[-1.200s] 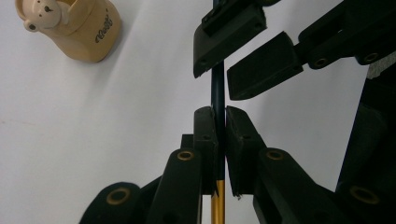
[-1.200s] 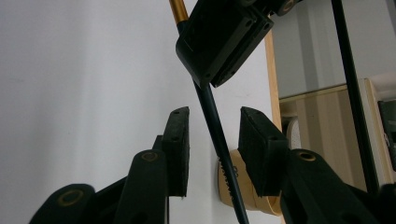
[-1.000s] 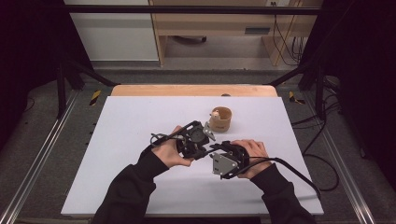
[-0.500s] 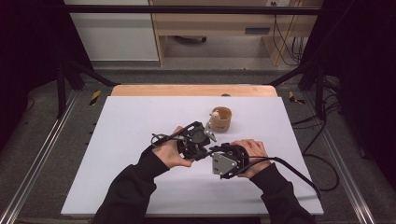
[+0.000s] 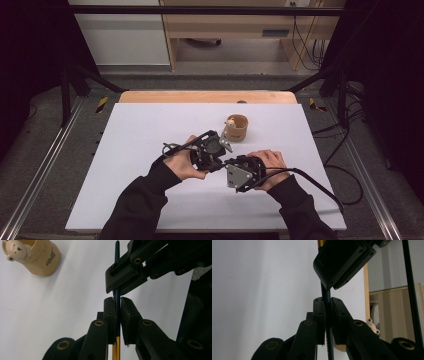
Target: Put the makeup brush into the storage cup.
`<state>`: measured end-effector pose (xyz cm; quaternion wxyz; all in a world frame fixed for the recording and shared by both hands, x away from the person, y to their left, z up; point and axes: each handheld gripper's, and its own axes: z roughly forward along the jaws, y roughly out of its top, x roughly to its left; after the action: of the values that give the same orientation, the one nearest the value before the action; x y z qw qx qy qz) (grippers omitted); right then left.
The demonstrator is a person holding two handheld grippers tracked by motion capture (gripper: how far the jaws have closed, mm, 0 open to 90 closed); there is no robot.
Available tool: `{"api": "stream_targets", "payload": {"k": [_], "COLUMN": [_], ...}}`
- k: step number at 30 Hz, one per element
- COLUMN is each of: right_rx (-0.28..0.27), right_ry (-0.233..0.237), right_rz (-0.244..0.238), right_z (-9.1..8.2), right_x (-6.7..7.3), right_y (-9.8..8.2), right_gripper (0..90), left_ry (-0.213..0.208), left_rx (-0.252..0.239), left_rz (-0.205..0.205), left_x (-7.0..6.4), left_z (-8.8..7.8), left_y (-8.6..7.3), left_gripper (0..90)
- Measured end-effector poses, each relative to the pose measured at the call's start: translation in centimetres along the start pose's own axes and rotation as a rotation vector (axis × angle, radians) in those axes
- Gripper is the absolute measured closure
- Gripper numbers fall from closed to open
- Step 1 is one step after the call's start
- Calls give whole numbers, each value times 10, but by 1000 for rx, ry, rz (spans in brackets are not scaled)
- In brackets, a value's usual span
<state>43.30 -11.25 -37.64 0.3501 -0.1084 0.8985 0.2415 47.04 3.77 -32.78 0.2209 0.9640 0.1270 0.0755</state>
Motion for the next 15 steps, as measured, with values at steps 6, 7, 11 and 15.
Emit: {"api": "stream_targets", "payload": {"k": [6,7,11,15], "right_rx": [-1,-7,-1,15], "right_ry": [9,7,13,23], "right_rz": [22,18,12,-3], "right_z": [0,0,0,1], "right_x": [1,1,-1,-1], "right_y": [0,0,-1,-2], "right_gripper": [841,841,842,842], "left_ry": [-2,-5,2,37], "left_rx": [-23,-33,-75,-115], "left_rz": [3,1,-5,-32], "left_x": [1,1,5,11], "left_z": [-3,-4,-12,-23], "left_y": [-1,-2,-5,-13], "left_gripper": [822,820,783,694]}}
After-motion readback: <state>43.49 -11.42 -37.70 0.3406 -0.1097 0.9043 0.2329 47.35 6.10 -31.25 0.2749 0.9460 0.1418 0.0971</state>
